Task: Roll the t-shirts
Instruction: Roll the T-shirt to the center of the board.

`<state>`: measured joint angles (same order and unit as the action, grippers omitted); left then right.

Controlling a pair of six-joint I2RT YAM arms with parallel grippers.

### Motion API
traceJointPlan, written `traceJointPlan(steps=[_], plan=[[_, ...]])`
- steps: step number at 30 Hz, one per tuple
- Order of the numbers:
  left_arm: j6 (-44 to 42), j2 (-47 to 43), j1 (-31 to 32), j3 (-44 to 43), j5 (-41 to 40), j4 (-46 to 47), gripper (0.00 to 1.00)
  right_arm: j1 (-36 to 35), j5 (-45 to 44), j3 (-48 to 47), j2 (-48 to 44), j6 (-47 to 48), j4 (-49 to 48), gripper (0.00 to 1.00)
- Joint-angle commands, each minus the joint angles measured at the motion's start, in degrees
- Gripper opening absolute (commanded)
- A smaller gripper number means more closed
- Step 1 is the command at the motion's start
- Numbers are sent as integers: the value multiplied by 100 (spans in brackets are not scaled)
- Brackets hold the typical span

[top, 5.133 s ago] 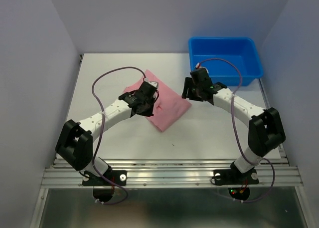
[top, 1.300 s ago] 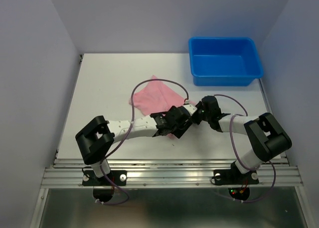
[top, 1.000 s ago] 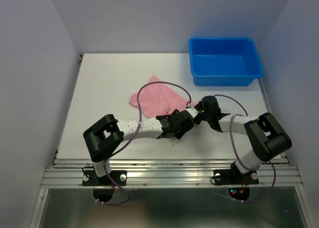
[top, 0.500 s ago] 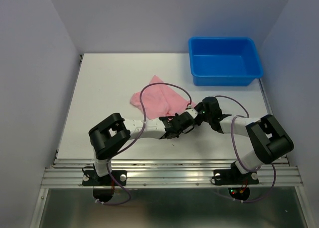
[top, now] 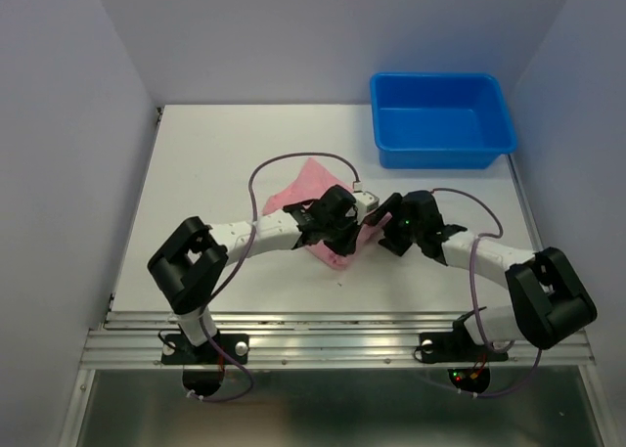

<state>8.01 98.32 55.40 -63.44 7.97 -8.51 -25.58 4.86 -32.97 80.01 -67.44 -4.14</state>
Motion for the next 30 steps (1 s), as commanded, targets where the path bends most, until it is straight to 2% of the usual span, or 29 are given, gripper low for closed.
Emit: traceJointPlan(steps=[1, 10, 15, 18, 19, 23, 27, 28, 30], plan=[[209, -305, -441, 95, 1845, 306, 0, -43, -660, -166, -511, 91, 684, 91], [517, 37, -1013, 385, 3632, 710, 0, -43, -1426, -271, -1514, 108, 1512, 88], [1105, 73, -1303, 710, 4186, 1431, 0, -43, -1655, -377, -1830, 327, 1794, 76], [1255, 134, -1373, 859, 4415, 1615, 0, -43, -1655, -412, -1866, 468, 1873, 59], [1369, 178, -1417, 973, 4528, 1764, 0, -43, -1638, -421, -1849, 512, 1908, 46], [1589, 336, -1479, 1132, 4670, 2020, 0, -43, -1497, -395, -1778, 635, 1978, 24], [1826, 451, -1523, 1263, 4802, 2300, 0, -43, -1357, -193, -1892, 662, 1935, 8], [1827, 468, -1540, 1290, 4819, 2354, 0, -95, -1322, -157, -1901, 671, 1917, 8], [1923, 486, -1549, 1334, 4828, 2433, 0, -96, -1129, -96, -1875, 714, 1830, 1]])
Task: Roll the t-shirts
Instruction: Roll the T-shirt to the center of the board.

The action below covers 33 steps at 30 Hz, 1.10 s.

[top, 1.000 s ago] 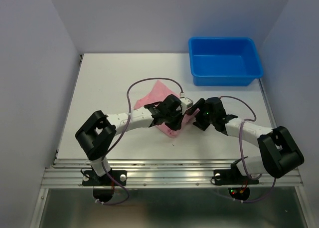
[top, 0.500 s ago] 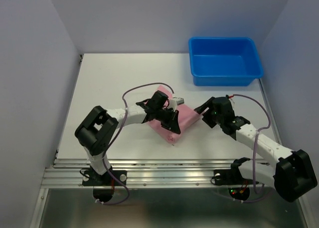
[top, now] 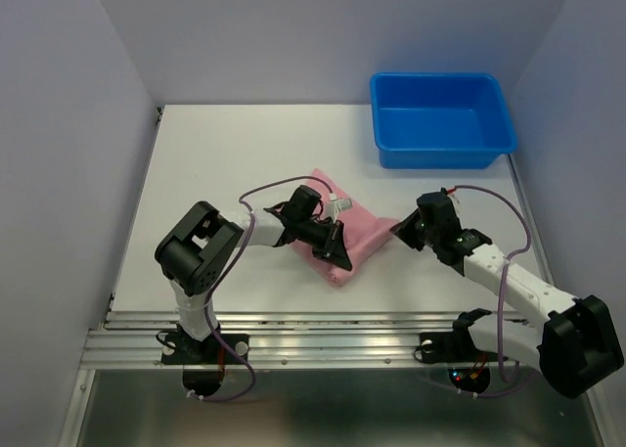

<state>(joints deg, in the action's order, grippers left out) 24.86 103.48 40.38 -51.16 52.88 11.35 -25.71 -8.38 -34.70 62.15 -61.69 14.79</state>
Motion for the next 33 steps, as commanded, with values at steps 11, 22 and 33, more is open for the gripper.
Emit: traceJointPlan(steps=[11, 22, 33], plan=[[405, 14, -145, 167, 407, 649, 0, -618, 328, 95, 429, 17, -555, 1], [485, -30, -224, 255, 442, 781, 0, -900, 346, -519, 1589, 26, -1101, 1], [2, -240, -294, -52, 56, -141, 53, -900, 91, -1117, 2389, 69, -723, 1]])
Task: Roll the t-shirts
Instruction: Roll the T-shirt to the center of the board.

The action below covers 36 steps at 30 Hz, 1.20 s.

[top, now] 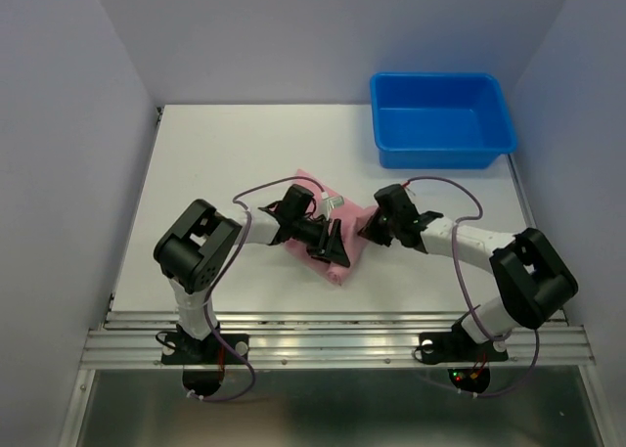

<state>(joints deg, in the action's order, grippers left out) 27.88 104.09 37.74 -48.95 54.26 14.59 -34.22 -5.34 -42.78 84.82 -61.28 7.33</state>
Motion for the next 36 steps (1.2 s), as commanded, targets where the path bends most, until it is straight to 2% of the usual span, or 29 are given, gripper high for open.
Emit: traceJointPlan(steps=[1, 4, 6, 10, 15, 18, 20, 25, 28, 31, 33, 34, 36], plan=[[-361, -406, -47, -317, -204, -596, 60, -50, -221, -353, 166, 45, 49, 1], [-511, -600, -91, -396, -363, -931, 70, -50, -204, -520, 342, 142, 128, 1], [-625, -837, -144, -440, -503, -1177, 82, -50, -186, -677, 483, 186, 233, 1], [-819, -1074, -196, -458, -732, -1615, 85, -50, -169, -845, 685, 265, 312, 1], [-907, -1470, -311, -466, -1162, -2030, 82, -50, -151, -1030, 931, 309, 418, 1], [-942, -1743, -337, -528, -1540, -2206, 74, -50, -134, -1214, 1142, 336, 637, 1], [-942, -1884, -337, -537, -1612, -2206, 65, -50, -169, -1337, 1317, 353, 786, 1], [-863, -1884, -320, -598, -1208, -1952, 29, -50, -221, -1663, 1555, 362, 1077, 1], [-714, -1910, -302, -624, -980, -1724, 15, -50, -195, -1733, 1626, 362, 1095, 1], [-459, -1849, -276, -616, -664, -1180, 7, -50, -169, -1768, 1678, 353, 1104, 1], [-363, -1753, -241, -651, -549, -1046, 5, -50, -151, -1777, 1722, 344, 1121, 1], [-362, -1604, -232, -668, -496, -994, 0, -50, -134, -1786, 1723, 344, 1112, 1], [-362, -1419, -214, -669, -495, -888, 0, -50, -116, -1795, 1731, 336, 1121, 1]])
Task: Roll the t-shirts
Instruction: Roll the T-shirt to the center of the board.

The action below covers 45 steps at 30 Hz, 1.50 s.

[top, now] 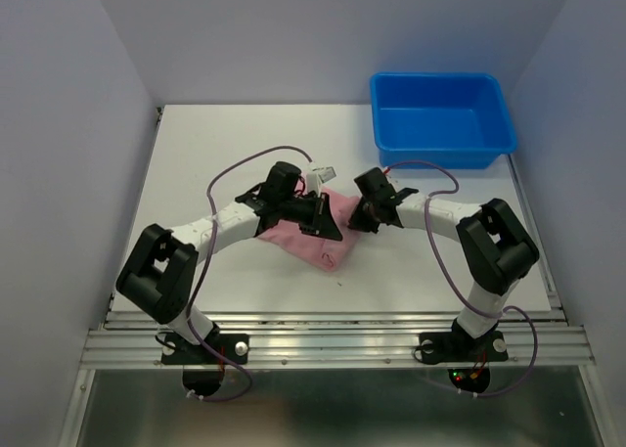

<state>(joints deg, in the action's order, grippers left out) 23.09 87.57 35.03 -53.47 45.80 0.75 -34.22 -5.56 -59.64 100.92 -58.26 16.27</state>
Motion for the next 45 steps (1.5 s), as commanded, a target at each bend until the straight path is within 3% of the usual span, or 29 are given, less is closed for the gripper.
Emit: traceJointPlan(steps=[1, 4, 17, 34, 45], plan=[[99, 339, 57, -216, 264, 496, 0, -50, -77, -110, 120, 34, 219, 1], [64, 734, 22, -181, 79, 505, 0, -50, -68, -83, 85, 34, 218, 1], [90, 928, -330, 258, -721, 558, 0, -50, -94, 216, -249, 60, 236, 1], [143, 1587, -330, -58, -1170, 426, 0, -103, 284, 373, -1145, 394, 51, 1], [187, 1614, -330, -58, -1205, 434, 0, -867, 380, 831, -1409, 105, -229, 1]])
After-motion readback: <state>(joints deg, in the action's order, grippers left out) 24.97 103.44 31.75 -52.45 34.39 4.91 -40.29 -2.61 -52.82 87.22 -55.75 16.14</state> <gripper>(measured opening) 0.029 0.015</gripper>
